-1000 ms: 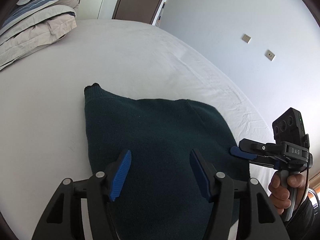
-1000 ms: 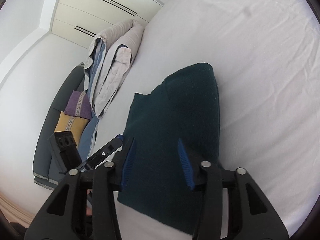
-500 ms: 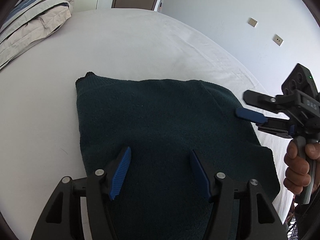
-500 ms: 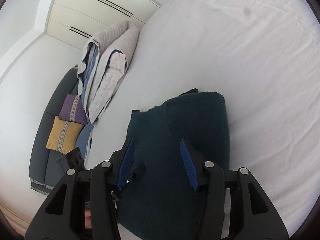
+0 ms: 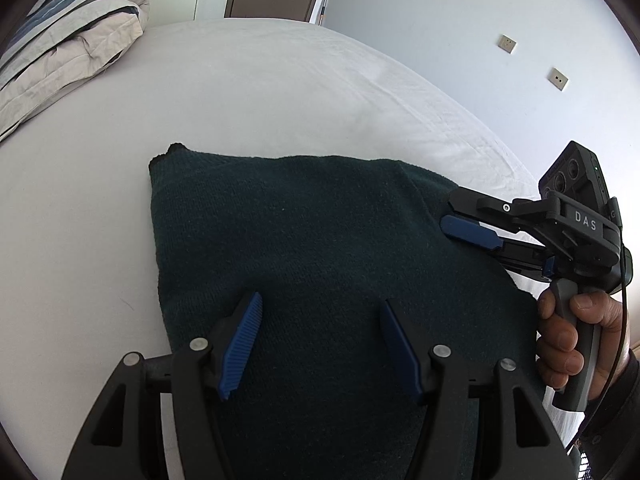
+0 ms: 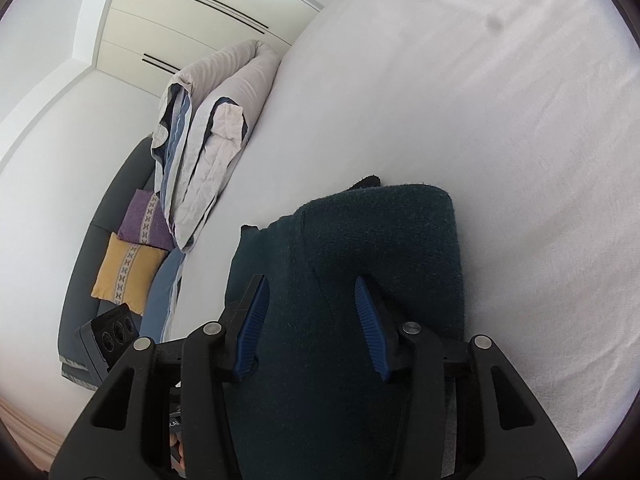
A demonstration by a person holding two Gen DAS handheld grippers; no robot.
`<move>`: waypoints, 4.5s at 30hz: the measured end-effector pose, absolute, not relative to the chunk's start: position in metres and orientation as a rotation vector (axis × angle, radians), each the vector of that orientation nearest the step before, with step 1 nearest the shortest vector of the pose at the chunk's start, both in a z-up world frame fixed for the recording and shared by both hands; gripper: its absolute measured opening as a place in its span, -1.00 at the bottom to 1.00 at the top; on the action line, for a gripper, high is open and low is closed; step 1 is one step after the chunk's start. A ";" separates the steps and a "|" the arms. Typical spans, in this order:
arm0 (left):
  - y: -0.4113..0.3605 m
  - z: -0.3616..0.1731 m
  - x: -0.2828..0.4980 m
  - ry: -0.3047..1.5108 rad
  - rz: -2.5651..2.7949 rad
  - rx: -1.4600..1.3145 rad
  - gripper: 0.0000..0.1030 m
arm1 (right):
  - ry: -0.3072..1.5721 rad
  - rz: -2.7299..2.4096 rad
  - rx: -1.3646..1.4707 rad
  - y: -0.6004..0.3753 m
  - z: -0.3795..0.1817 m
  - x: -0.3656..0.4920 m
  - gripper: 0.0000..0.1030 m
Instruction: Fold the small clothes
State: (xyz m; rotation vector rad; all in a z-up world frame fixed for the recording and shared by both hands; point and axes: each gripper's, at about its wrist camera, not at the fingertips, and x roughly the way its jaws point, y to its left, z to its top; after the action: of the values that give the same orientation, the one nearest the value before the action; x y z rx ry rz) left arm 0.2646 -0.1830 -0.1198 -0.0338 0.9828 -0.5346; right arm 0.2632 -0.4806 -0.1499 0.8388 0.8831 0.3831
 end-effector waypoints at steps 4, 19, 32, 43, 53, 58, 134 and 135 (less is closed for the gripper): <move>-0.179 -0.120 0.264 0.976 -0.542 -0.044 0.23 | 0.863 0.317 0.753 -0.473 -0.131 0.253 -0.14; -0.108 -0.105 0.229 0.984 -0.438 -0.293 0.45 | 1.043 0.213 0.567 -0.486 -0.108 0.176 0.22; -0.129 -0.139 0.245 1.136 -0.491 -0.340 0.09 | 1.116 0.192 0.571 -0.467 -0.140 0.185 -0.43; -0.126 -0.085 0.200 1.041 -0.454 -0.177 -0.31 | 1.019 0.129 0.222 -0.388 -0.065 0.155 -0.62; -0.032 -0.042 0.094 0.984 -0.407 -0.109 -0.30 | 0.966 0.310 0.183 -0.274 -0.025 0.062 -0.62; 0.010 -0.056 0.058 1.002 -0.363 -0.133 -0.30 | 1.000 0.383 0.201 -0.228 -0.036 0.025 -0.62; 0.042 -0.016 -0.100 0.781 0.080 -0.048 1.00 | 0.785 -0.048 0.034 -0.239 0.068 -0.169 0.94; 0.042 -0.017 -0.099 0.783 0.079 -0.047 1.00 | 0.789 -0.048 0.029 -0.238 0.065 -0.168 0.94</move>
State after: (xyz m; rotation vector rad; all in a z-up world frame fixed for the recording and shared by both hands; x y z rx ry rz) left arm -0.0994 0.0416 -0.0169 -0.0474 0.7835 0.0788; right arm -0.1682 -0.2380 0.0655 0.0288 0.7895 -0.0484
